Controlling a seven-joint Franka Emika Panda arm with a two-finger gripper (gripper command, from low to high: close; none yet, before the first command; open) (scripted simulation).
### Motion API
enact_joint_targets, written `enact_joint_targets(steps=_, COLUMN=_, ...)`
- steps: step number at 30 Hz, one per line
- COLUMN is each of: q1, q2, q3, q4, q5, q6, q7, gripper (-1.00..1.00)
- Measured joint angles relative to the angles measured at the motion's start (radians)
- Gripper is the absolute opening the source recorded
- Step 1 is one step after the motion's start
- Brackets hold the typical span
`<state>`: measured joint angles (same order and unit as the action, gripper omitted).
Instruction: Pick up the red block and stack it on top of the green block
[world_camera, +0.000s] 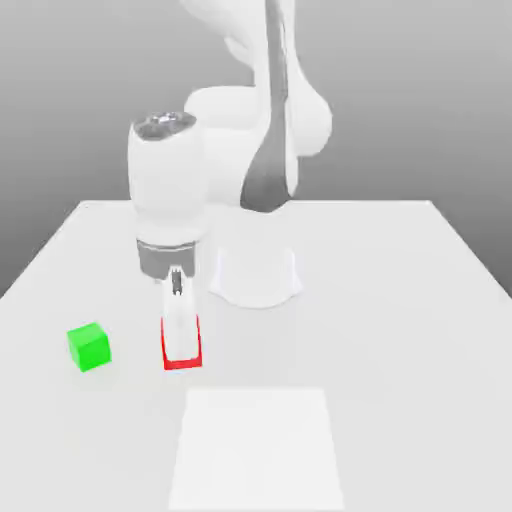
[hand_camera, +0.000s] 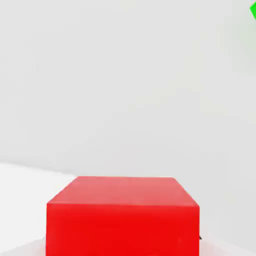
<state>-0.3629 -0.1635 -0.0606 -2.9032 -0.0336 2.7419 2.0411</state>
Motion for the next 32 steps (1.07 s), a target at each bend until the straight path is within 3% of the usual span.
enact_joint_targets(steps=11, q1=-0.346, q2=-0.055, q3=-0.118, q4=0.004, q5=-0.054, q6=-0.057, q7=0.492, gripper=-1.0)
enact_joint_targets(steps=18, q1=-0.349, q2=0.167, q3=-0.122, q4=0.013, q5=0.042, q6=0.153, q7=0.461, gripper=-1.0)
enact_joint_targets(steps=19, q1=-0.352, q2=0.193, q3=-0.115, q4=0.014, q5=0.061, q6=0.178, q7=0.448, gripper=1.0)
enact_joint_targets(steps=26, q1=-0.354, q2=0.194, q3=-0.115, q4=0.014, q5=0.06, q6=0.177, q7=0.448, gripper=1.0)
enact_joint_targets(steps=32, q1=-0.388, q2=-0.001, q3=-0.105, q4=0.007, q5=-0.031, q6=-0.009, q7=0.511, gripper=1.0)
